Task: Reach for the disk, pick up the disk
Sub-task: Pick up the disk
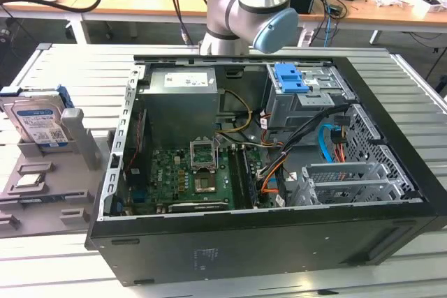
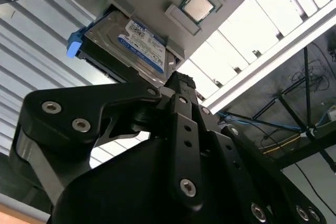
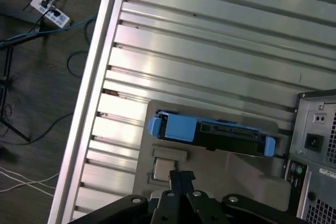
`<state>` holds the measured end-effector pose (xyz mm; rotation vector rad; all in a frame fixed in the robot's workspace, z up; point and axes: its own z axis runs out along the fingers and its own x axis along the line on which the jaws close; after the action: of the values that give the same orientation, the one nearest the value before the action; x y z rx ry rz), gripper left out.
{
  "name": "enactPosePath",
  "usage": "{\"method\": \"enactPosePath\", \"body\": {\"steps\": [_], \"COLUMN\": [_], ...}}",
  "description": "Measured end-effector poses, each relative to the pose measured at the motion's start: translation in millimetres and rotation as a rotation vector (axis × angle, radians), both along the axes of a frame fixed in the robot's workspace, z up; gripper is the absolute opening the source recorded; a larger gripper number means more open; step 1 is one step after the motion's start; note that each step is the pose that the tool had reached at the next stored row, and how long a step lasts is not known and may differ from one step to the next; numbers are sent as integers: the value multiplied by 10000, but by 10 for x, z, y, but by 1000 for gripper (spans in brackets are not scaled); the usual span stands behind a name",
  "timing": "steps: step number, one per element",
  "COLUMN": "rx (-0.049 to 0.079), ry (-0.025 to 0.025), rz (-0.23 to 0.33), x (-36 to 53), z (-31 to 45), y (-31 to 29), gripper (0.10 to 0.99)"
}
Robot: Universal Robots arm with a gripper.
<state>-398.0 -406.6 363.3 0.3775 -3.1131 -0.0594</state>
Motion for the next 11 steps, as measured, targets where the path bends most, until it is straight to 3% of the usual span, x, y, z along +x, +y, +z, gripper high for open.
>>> {"method": "enactPosePath", "body": {"steps": [4,11], "rx": [0,0], "ry": [0,0], "rz": [502,1893], "x": [0,0], "z": [0,0], "y": [0,0], "gripper": [106,106]}}
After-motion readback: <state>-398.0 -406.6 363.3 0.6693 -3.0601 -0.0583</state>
